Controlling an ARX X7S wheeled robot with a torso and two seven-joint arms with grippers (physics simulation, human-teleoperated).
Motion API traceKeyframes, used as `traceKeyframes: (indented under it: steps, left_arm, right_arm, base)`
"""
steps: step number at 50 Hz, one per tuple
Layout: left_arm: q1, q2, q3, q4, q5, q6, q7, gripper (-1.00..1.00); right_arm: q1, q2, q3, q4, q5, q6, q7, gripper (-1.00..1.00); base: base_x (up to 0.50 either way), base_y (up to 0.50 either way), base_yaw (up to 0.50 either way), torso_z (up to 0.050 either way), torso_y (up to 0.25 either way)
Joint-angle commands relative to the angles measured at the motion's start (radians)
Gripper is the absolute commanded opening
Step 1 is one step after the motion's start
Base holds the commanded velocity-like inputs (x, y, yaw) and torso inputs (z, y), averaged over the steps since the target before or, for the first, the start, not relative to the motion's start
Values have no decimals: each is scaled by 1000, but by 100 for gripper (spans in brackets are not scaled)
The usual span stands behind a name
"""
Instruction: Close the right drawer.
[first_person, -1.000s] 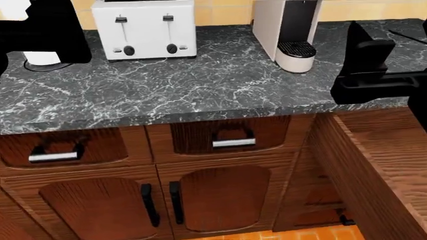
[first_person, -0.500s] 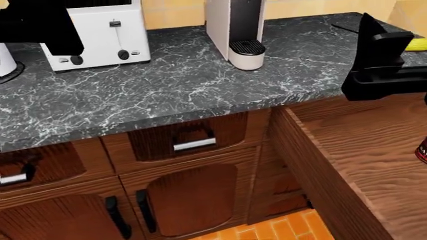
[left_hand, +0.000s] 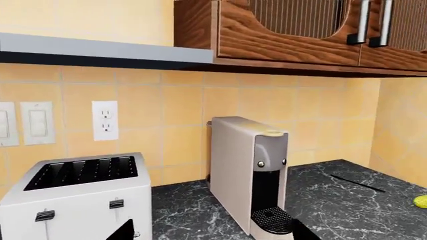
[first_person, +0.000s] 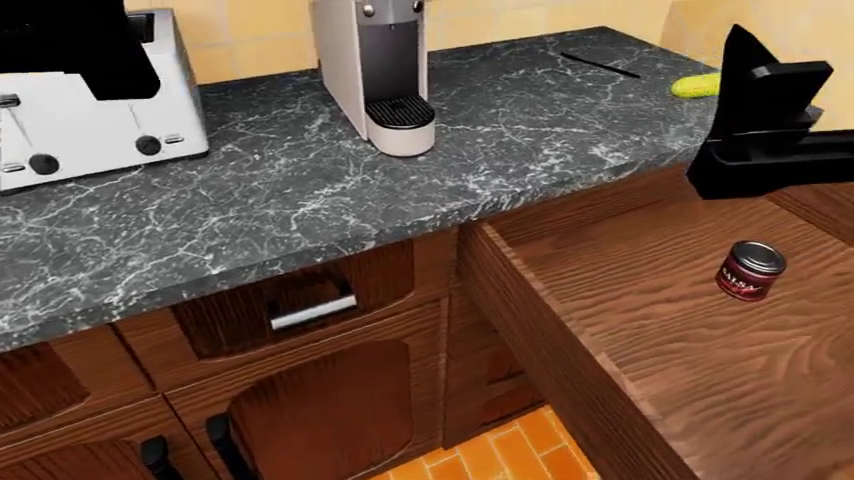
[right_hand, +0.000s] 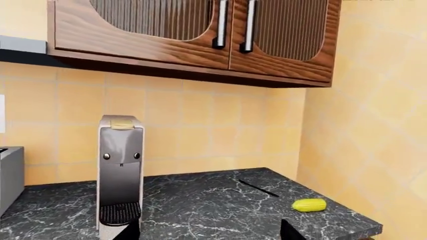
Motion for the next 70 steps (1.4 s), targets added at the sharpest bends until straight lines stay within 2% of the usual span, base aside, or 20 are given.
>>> traceKeyframes:
  steps: [1, 39, 70]
  left_arm:
    - [-12, -10, 10, 0, -9, 14, 1, 100]
    - [-2, -27, 33, 12, 5, 46, 24, 100]
    - [-14, -46, 45, 20, 11, 69, 33, 100]
  right_arm:
    - [9, 15, -11, 3, 5, -14, -2, 100]
    - [-6, 37, -21, -2, -28, -32, -39, 100]
    - [-1, 58, -41, -6, -27, -57, -45, 100]
  base:
    - [0, 0, -500, 50, 0]
    - [0, 0, -500, 50, 0]
    - [0, 0, -500, 0, 0]
